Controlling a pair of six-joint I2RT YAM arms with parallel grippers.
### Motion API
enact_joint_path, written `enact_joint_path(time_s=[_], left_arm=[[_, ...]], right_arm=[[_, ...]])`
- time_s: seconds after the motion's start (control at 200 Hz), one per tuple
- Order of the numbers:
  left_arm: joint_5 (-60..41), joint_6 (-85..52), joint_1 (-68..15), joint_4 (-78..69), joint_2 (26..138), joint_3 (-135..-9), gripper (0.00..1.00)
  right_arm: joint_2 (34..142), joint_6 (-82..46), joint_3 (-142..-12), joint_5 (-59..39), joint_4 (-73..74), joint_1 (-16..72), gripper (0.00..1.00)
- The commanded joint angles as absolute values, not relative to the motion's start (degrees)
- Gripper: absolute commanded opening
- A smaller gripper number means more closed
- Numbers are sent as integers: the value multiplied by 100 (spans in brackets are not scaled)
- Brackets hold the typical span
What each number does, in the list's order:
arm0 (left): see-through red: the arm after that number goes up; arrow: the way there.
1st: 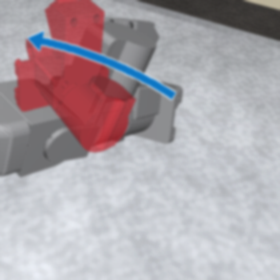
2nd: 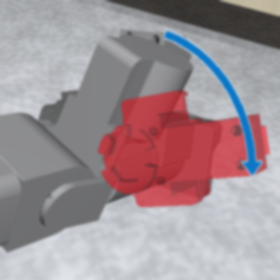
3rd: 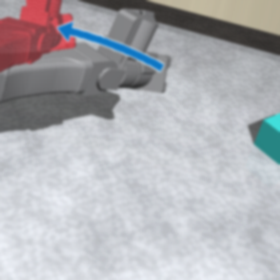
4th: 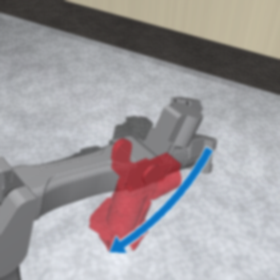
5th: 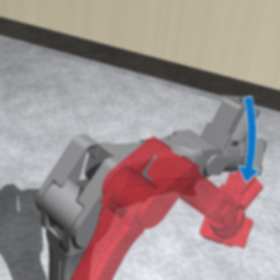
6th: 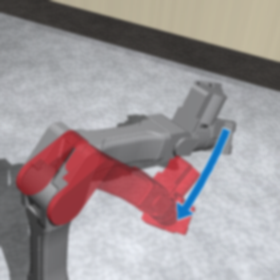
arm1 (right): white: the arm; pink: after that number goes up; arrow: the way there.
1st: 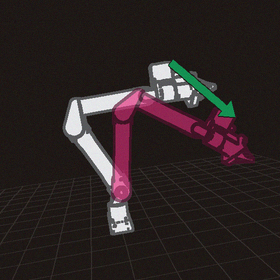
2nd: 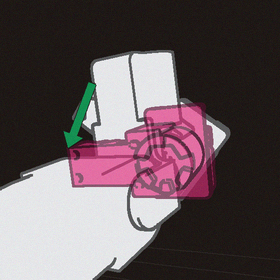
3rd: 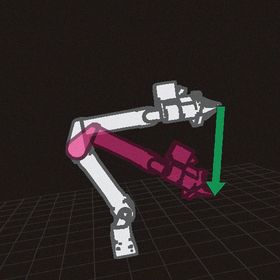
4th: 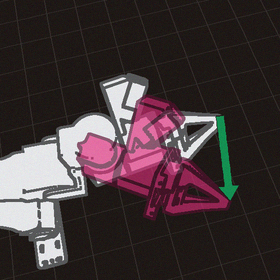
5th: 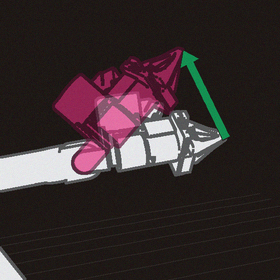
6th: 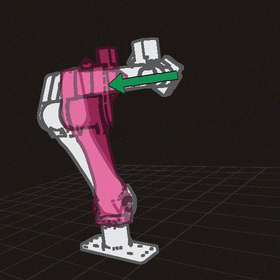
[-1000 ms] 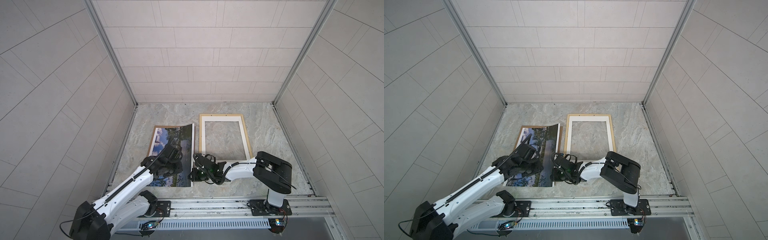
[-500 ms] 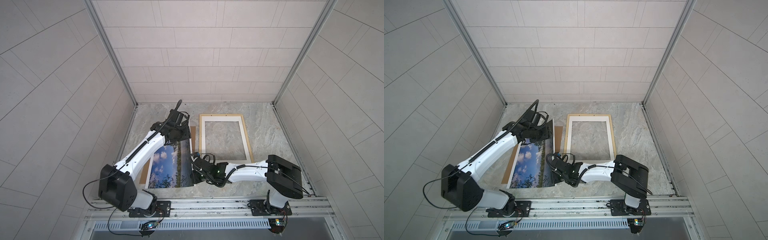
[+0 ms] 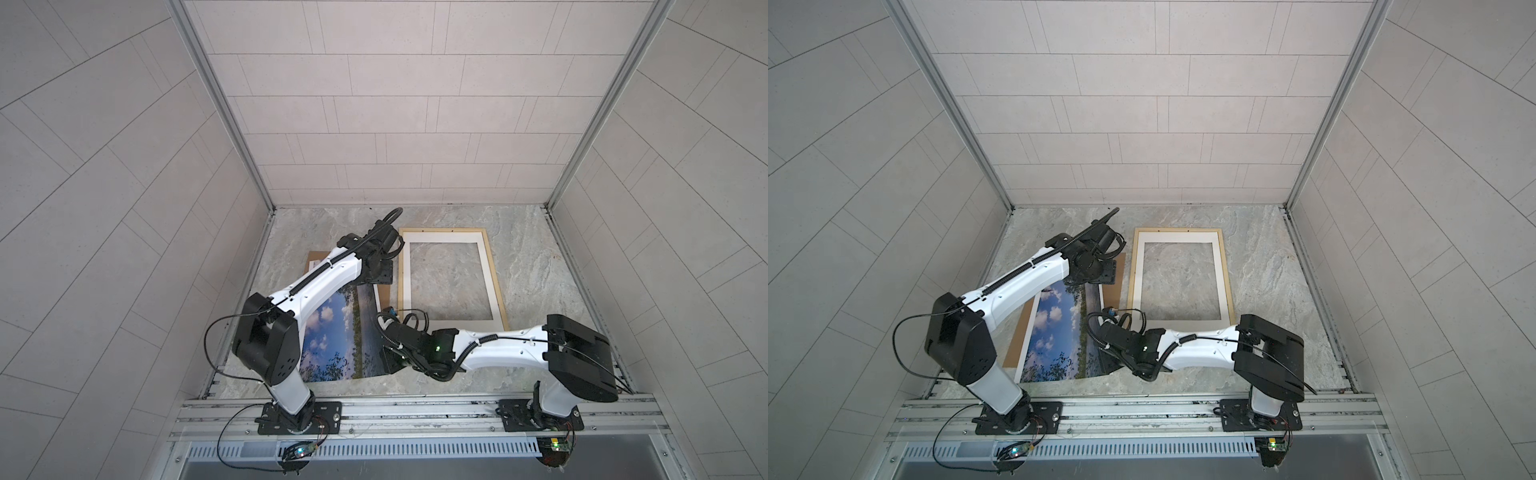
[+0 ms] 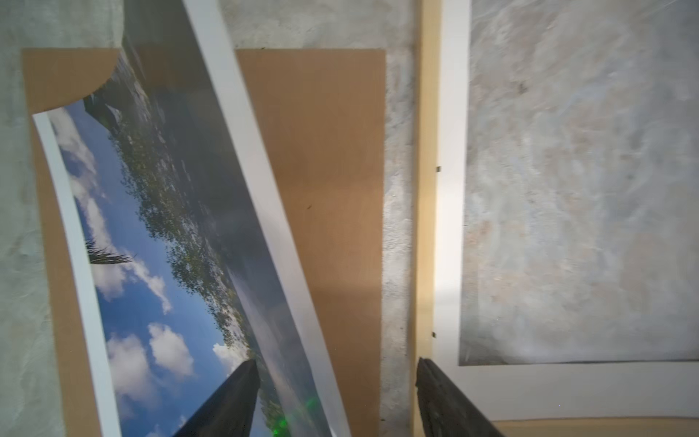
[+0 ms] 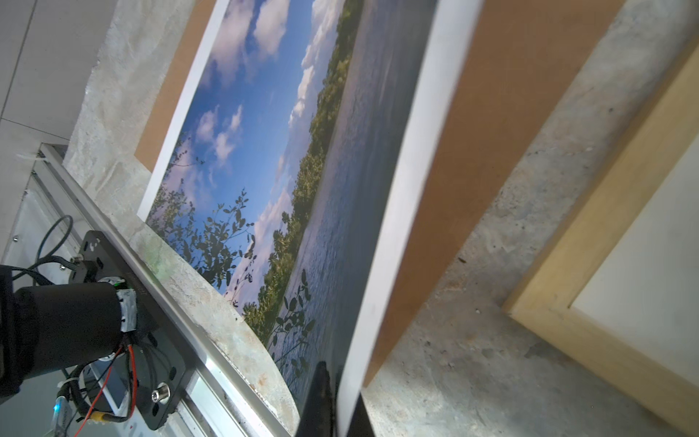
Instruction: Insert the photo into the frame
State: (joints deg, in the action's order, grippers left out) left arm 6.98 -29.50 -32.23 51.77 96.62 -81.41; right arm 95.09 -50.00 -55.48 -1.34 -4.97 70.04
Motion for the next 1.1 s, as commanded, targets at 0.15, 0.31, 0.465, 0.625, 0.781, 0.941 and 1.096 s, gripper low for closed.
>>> enact_joint_path(time_s=[0.15, 0.31, 0.465, 0.625, 0.781, 0.941, 1.096], left_arm=[[1054, -2947, -3225, 5502, 9856, -8260, 66], [932, -3017, -3261, 5484, 9878, -8165, 53], [989, -3023, -3256, 5494, 9896, -8047, 47], [1036, -3123, -3261, 5325, 9879, -7906, 37], [962, -3129, -3261, 5246, 10016, -7910, 26], [905, -3100, -3252, 5233, 10011, -7927, 16], [916, -3058, -3236, 5293, 10036, -7981, 7]], right_arm=[[9360, -4820, -5641, 140, -712, 7085, 0], [9421, -4747, -5695, -6, -644, 7093, 0], [9395, -4711, -5689, 17, -625, 7119, 0], [9398, -4701, -5587, 9, -437, 7163, 0], [9327, -4638, -5596, 126, -514, 7163, 0], [9343, -4689, -5568, 93, -457, 7163, 0], [9302, -4596, -5658, -89, -478, 7163, 13]])
